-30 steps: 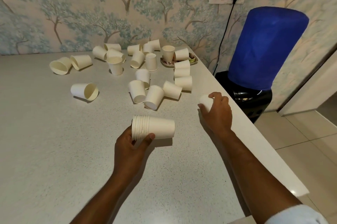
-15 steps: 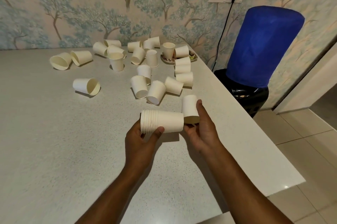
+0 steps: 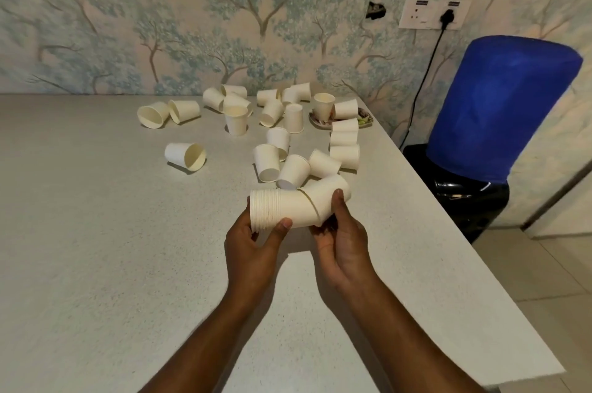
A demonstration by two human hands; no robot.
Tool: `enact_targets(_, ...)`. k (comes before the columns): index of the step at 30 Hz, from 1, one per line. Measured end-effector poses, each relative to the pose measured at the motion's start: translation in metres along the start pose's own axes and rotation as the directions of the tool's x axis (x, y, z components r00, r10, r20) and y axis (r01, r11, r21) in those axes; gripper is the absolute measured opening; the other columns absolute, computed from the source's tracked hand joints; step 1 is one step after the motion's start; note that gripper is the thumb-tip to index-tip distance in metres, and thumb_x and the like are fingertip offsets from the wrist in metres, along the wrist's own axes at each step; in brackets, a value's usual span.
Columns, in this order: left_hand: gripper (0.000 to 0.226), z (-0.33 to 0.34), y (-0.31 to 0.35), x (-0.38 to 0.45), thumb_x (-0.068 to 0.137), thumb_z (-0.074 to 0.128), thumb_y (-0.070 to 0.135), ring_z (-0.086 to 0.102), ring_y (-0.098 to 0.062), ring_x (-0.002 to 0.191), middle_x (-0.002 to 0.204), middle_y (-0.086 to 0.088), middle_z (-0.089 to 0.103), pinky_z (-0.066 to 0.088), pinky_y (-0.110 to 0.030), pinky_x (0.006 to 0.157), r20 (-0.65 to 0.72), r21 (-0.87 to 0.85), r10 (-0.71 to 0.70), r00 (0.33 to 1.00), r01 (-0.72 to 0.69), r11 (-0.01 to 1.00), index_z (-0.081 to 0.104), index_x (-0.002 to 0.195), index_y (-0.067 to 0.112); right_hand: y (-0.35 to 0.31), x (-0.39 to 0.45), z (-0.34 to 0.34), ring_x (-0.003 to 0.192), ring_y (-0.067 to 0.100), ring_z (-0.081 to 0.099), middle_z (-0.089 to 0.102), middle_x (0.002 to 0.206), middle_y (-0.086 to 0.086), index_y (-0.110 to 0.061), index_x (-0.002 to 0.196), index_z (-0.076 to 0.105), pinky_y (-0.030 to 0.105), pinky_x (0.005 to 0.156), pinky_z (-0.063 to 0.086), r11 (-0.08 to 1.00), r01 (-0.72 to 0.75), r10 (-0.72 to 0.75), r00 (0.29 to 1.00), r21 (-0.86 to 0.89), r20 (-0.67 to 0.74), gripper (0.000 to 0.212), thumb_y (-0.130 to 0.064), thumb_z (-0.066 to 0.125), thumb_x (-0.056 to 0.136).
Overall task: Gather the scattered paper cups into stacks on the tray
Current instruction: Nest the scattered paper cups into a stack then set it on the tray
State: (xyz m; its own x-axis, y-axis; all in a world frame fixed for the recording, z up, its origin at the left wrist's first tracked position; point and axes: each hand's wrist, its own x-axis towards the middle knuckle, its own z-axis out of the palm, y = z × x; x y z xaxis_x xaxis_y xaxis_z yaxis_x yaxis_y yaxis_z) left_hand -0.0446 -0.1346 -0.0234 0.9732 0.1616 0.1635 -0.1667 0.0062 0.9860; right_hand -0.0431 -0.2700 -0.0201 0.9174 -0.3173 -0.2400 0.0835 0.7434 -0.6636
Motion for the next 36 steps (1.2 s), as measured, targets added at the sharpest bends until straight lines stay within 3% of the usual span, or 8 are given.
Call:
enact_targets(4,0.053,0.021,0.006,-0.004,0.08,0.083,0.021,0.069,-0.015,0.111,0.117,0.002,0.072,0.06,-0.033,0.093,-0.048,-0.027,-0.011,0.999,0.009,1.0,0.064,0.129,0.018,-0.006,0.002,-0.011,0.119,0.027,0.069,0.071,0.127,0.013,-0.011,0.134,0.062,0.043,0.098,0.058,0.984,0.042,-0.026,0.996,-0.171,0.091,0.052,-0.024,0.077,0.086)
enact_targets(9,0.053,0.052,0.011,-0.013,0.086,0.074,0.031,0.067,-0.016,0.114,0.122,0.001,0.07,0.058,-0.044,0.096,-0.006,0.033,-0.007,1.0,0.007,0.999,0.059,0.136,0.019,-0.019,0.007,-0.025,0.119,0.023,0.068,0.065,0.133,-0.001,-0.041,0.147,0.044,0.043,0.095,0.06,0.932,0.162,-0.116,0.981,-0.324,0.157,0.081,-0.029,0.084,0.077)
enact_targets(15,0.066,0.079,0.012,-0.018,0.083,0.07,0.042,0.065,-0.016,0.118,0.127,0.001,0.068,0.058,-0.043,0.098,0.015,0.112,0.016,1.0,-0.018,0.994,0.053,0.142,0.019,-0.039,0.018,-0.037,0.121,0.021,0.065,0.058,0.141,-0.003,-0.043,0.15,0.037,0.049,0.096,0.059,0.871,0.235,-0.127,0.956,-0.432,0.264,0.071,-0.02,0.072,0.093)
enact_targets(22,0.068,0.096,0.004,-0.015,0.081,0.08,0.033,0.066,-0.021,0.115,0.124,-0.004,0.068,0.058,-0.049,0.095,-0.164,0.189,0.023,0.986,0.009,0.982,0.054,0.141,0.014,-0.053,0.036,-0.049,0.12,0.018,0.066,0.058,0.142,-0.004,-0.049,0.152,0.032,0.05,0.1,0.056,0.769,0.135,0.086,0.947,-0.625,0.311,0.06,-0.044,0.058,0.098)
enact_targets(26,0.061,0.091,-0.001,-0.015,0.082,0.081,0.028,0.066,-0.024,0.112,0.12,-0.006,0.068,0.059,-0.048,0.093,-0.251,0.228,0.011,0.968,0.048,0.972,0.058,0.136,0.012,-0.06,0.073,-0.041,0.12,0.014,0.059,0.053,0.142,-0.004,-0.04,0.146,0.049,0.034,0.093,0.055,0.659,0.191,-0.015,0.97,-0.727,0.241,0.045,-0.05,0.05,0.102)
enact_targets(29,0.063,0.083,-0.008,-0.021,0.082,0.081,0.027,0.064,-0.027,0.115,0.123,-0.008,0.067,0.057,-0.051,0.096,-0.286,0.208,-0.029,0.958,0.092,0.974,0.056,0.138,0.013,-0.07,0.111,-0.038,0.123,0.021,0.059,0.046,0.149,-0.001,-0.028,0.145,0.052,0.035,0.093,0.052,0.25,0.385,-0.239,0.914,-0.888,0.329,0.047,-0.047,0.053,0.102)
enact_targets(33,0.061,0.069,-0.012,-0.025,0.081,0.082,0.026,0.066,-0.026,0.112,0.119,-0.007,0.069,0.059,-0.049,0.092,-0.288,0.207,-0.037,0.957,0.1,0.973,0.058,0.135,0.013,-0.071,0.15,-0.038,0.124,0.029,0.049,0.045,0.151,-0.002,-0.029,0.149,0.047,0.039,0.097,0.047,-0.345,0.49,-0.205,0.793,-0.801,0.573,0.061,-0.041,0.068,0.093)
enact_targets(36,0.057,0.06,-0.012,-0.024,0.081,0.082,0.024,0.067,-0.026,0.11,0.117,-0.006,0.071,0.059,-0.049,0.092,-0.285,0.219,-0.028,0.958,0.094,0.971,0.061,0.132,0.012,-0.064,0.164,-0.036,0.119,0.029,0.048,0.054,0.145,-0.002,-0.03,0.146,0.05,0.04,0.093,0.048,-0.495,0.491,-0.201,0.738,-0.717,0.644,0.065,-0.042,0.072,0.086)
